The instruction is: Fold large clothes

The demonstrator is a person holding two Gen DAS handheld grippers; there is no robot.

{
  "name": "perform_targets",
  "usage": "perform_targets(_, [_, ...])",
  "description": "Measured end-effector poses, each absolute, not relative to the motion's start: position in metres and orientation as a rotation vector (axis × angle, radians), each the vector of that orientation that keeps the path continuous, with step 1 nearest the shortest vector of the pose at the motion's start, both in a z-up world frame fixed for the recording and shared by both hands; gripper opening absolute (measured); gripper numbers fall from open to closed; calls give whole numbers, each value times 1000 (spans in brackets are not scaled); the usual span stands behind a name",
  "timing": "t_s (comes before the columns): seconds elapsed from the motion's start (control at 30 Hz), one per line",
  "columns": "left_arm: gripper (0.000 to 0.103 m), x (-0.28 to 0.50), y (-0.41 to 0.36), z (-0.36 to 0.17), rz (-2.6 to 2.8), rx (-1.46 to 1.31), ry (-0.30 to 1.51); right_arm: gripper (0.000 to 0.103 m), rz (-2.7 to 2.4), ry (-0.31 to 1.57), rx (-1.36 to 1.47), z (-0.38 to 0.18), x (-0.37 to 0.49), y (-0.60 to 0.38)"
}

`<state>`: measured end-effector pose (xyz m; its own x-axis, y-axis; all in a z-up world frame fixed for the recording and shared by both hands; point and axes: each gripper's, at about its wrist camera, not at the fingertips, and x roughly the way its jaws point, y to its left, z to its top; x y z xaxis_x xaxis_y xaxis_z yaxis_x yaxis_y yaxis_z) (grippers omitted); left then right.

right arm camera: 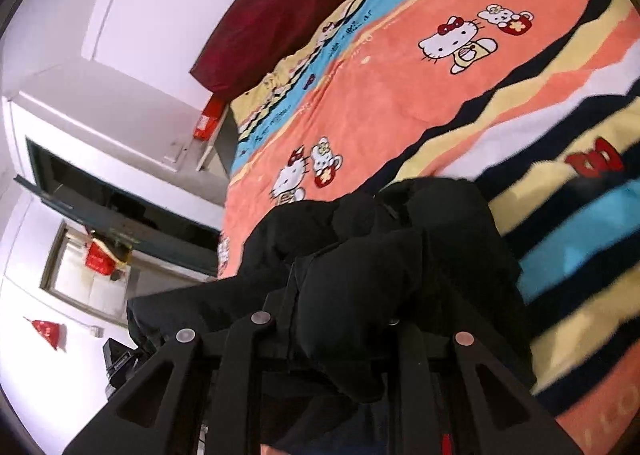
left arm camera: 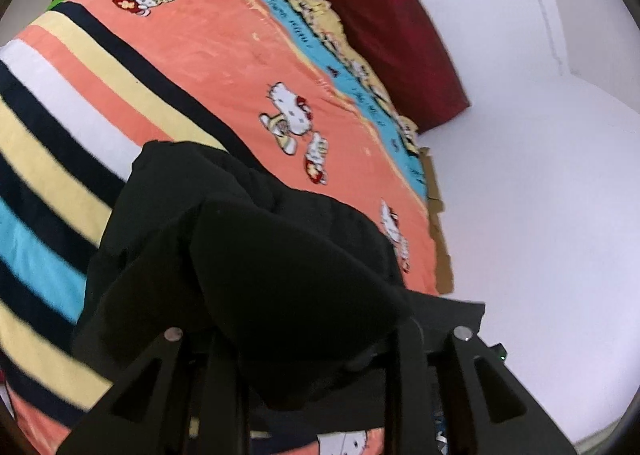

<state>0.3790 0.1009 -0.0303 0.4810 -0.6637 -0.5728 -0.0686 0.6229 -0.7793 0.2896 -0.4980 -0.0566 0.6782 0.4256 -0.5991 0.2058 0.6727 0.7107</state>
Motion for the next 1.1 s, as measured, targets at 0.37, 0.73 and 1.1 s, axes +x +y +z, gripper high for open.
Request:
perform_targets(0.37, [34, 451, 97, -115, -458, -964, 1091, 19, 78, 913, 805, -110, 362, -499])
perform_targets(0.73, [47, 440, 134, -82, -527, -1137, 932, 45, 120, 858, 862, -104, 356, -510])
perform_targets(1.1, [48, 384, 135, -1, -369, -799, 875, 61, 144, 778, 591, -27, 306, -486])
